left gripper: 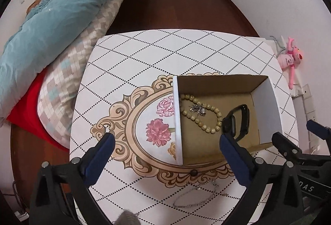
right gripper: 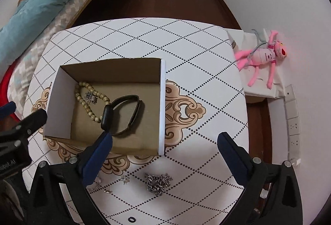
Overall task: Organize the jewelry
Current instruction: 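Lift both open tools up and away from the box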
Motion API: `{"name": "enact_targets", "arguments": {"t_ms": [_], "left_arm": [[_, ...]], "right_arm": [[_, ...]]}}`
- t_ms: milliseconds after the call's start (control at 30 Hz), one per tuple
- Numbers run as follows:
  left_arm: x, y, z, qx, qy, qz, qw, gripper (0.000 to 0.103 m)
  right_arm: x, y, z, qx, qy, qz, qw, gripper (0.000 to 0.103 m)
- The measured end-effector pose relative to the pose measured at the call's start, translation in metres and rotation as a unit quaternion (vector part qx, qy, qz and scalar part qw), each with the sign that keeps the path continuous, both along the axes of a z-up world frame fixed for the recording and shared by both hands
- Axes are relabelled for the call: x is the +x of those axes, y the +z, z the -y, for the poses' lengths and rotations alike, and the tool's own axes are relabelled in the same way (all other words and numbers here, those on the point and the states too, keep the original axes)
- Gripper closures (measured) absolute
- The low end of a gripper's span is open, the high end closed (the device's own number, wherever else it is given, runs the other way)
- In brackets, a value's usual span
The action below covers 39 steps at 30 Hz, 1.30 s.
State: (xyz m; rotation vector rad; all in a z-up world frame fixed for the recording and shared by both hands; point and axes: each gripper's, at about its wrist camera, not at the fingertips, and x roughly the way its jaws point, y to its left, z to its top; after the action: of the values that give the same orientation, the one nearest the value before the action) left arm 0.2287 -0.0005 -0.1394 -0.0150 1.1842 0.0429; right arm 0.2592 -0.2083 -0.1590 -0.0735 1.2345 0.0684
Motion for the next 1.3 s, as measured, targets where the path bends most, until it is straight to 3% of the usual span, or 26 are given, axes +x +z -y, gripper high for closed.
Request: {"name": "enact_targets", "arguments": {"t_ms": [933, 1133, 1300], "left_arm": [[-0.098, 0.121, 0.012, -0.019, -0.008, 0.113, 0.9933, 0.000], [-0.103, 0.117, 0.008, 0.001, 0.008, 0.108, 0.9941, 0.000], [-0.099, 0.083, 0.001, 0.018, 0.017, 0.080, 0.9965, 0.000]], "right_arm": [[-0.113, 0.147, 0.022, 0.028, -0.026, 0.151, 0.988, 0.001], [-0.125, 0.154, 0.028, 0.043, -0.034, 0.151, 0.987, 0.001], [-0.120, 0.120, 0.037, 0.053, -0.047, 0.108, 0.992, 0.001]]}}
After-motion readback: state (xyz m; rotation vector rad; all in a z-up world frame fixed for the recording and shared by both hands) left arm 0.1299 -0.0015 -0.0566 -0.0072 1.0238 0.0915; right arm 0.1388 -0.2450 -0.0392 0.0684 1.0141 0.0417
